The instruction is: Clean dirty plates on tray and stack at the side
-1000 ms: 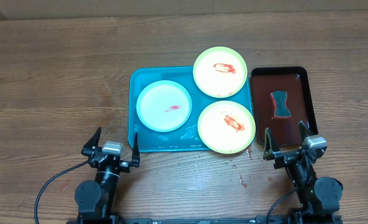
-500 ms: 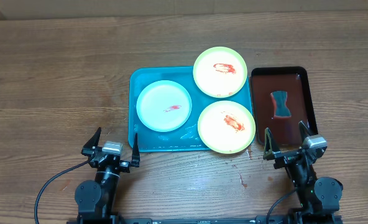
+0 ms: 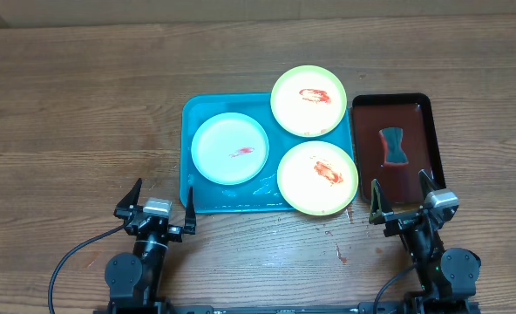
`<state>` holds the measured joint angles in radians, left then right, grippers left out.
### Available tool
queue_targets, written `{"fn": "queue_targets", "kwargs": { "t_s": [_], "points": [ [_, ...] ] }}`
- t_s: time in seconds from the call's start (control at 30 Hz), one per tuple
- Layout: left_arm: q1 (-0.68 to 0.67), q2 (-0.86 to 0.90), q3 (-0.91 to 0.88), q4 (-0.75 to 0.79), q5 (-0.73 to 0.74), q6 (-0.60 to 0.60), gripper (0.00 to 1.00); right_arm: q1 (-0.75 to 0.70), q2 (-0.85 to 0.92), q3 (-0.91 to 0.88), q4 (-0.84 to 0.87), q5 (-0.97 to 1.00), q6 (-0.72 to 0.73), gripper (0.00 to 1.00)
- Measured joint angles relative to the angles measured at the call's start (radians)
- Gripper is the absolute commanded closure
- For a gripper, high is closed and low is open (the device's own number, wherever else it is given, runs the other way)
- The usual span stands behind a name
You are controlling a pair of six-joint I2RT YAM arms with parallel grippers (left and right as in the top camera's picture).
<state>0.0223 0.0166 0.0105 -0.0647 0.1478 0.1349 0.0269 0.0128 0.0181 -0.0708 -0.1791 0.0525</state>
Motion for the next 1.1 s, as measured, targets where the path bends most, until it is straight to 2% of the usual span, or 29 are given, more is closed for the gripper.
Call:
{"fn": "queue_targets", "kwargs": {
  "t_s": [0.5,0.7,0.8,0.93,1.1],
  "points": [
    [0.0,0.0,-0.001,0.024,0.011,-0.005,0.0,0.0,0.0,0.0,0.008,-0.002,0.001,0.0],
    [0.0,0.0,-0.001,0.012,0.1,-0.005,0.0,0.0,0.0,0.0,0.035,-0.008,0.09,0.0],
    [0.0,0.019,0.021,-0.022,0.119,-0.005,0.0,0.0,0.0,0.016,-0.036,-0.01,0.118,0.0],
    [0.0,0.127,0.166,-0.175,0.134,-0.003,0.0,0.0,0.032,0.112,-0.129,-0.011,0.135,0.0],
    [0.0,0.365,0.454,-0.367,0.142,0.004,0.0,0.0,0.148,0.3,-0.235,-0.005,0.122,0.0]
  ]
}}
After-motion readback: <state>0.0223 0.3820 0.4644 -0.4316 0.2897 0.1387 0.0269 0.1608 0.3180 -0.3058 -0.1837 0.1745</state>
